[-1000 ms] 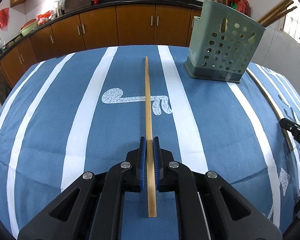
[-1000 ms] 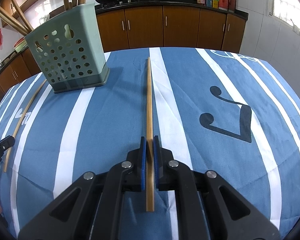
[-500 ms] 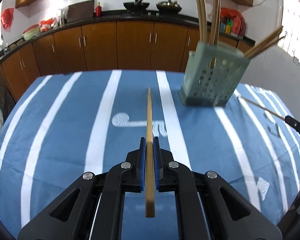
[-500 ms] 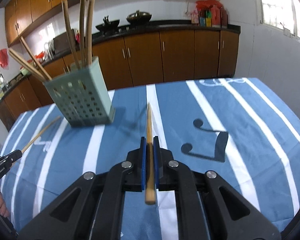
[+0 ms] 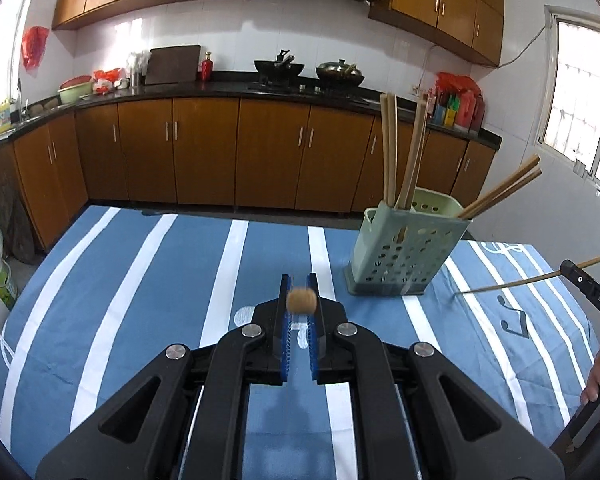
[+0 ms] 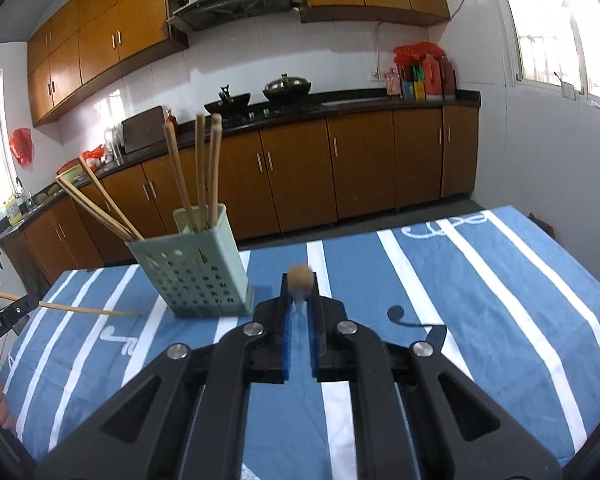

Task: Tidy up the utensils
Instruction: 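Lift both held chopsticks and turn them upright above the green holder, then insert the left tool's chopstick into the green holder while the right tool inserts its own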

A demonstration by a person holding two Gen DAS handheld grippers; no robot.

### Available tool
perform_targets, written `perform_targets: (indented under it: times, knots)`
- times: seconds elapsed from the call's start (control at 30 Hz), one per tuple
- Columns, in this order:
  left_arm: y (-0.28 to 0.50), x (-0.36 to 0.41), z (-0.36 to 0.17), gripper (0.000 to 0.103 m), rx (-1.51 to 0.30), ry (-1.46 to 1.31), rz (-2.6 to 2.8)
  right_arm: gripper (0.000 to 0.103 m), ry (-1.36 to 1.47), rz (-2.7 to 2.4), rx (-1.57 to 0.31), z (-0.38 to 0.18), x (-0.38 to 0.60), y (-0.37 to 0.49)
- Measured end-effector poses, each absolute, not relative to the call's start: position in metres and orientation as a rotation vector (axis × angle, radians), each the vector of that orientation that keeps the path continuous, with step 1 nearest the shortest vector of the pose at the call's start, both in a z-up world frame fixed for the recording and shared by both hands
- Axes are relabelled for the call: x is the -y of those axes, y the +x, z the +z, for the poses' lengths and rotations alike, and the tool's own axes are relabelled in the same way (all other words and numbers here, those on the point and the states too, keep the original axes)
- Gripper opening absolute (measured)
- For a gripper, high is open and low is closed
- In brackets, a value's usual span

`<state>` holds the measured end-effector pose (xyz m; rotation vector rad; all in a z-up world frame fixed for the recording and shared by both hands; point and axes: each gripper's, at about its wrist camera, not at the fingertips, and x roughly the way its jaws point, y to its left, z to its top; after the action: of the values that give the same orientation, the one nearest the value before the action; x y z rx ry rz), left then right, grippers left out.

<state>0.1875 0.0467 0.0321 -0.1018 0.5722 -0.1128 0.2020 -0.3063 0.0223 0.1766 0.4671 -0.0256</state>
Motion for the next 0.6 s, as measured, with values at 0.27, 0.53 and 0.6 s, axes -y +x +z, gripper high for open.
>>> perform_targets:
  times: [0.27,0.53,0.6]
  knots:
    - [0.18,-0.039,0.07,0.007,-0.501,-0.085,-0.175,0.008,0.186,0.041,-0.384,0.072,0.305,0.193]
    - [0.173,-0.021,0.117,0.007,-0.407,-0.087,-0.272,0.008,0.268,0.201,-0.277,0.131,0.299,0.179]
    - [0.174,-0.014,0.128,0.007,-0.384,-0.101,-0.3,0.008,0.27,0.216,-0.237,0.143,0.295,0.177]
